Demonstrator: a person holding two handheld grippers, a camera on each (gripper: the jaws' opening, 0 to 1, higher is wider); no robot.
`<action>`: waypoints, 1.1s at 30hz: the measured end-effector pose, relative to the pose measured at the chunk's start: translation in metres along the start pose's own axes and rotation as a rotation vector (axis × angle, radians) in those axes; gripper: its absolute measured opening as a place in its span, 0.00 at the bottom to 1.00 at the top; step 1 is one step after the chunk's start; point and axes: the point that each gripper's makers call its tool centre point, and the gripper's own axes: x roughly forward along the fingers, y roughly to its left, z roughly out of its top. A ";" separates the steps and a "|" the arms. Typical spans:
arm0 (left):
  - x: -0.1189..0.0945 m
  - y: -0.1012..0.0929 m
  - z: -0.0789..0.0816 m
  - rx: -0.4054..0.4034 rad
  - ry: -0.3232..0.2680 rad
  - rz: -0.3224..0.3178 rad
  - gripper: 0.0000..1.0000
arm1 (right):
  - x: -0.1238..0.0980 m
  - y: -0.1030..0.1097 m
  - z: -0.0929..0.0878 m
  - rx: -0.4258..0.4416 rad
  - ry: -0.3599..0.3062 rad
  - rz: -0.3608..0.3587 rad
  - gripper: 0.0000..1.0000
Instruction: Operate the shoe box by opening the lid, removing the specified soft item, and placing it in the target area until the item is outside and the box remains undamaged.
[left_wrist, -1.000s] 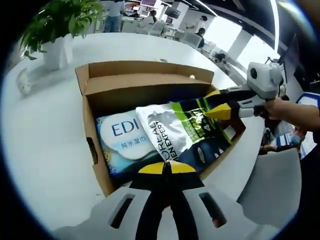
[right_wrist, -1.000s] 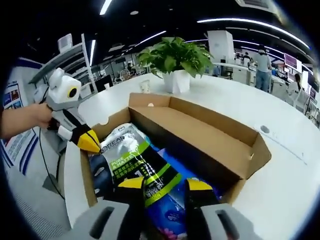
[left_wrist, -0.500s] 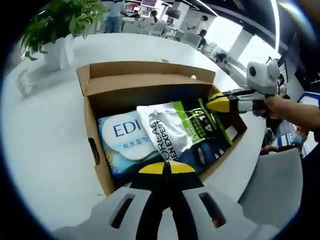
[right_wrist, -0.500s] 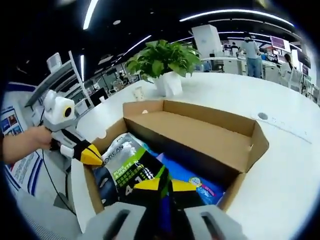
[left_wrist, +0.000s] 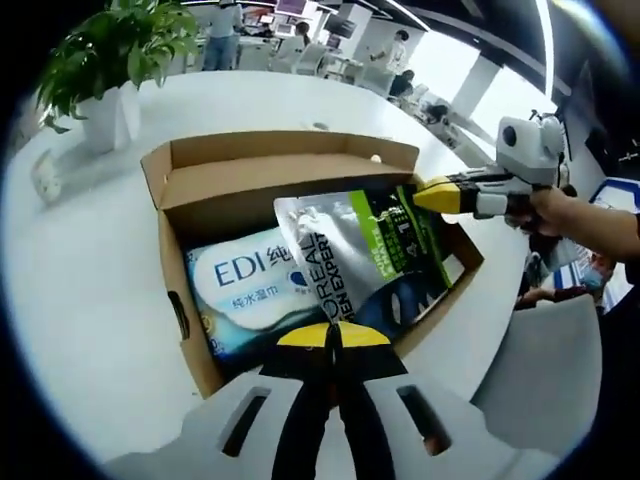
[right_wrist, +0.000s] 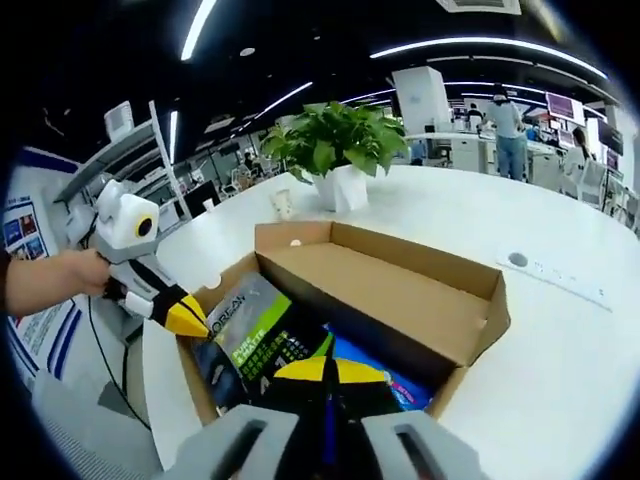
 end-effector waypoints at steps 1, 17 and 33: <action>-0.001 -0.001 0.001 0.006 0.000 0.004 0.00 | -0.001 0.001 0.002 0.000 -0.005 0.001 0.00; -0.014 -0.018 0.031 0.048 -0.045 0.010 0.00 | -0.025 -0.005 0.039 -0.023 -0.079 -0.004 0.00; -0.006 -0.049 0.061 0.087 -0.072 -0.016 0.00 | -0.060 -0.029 0.057 -0.017 -0.131 -0.041 0.00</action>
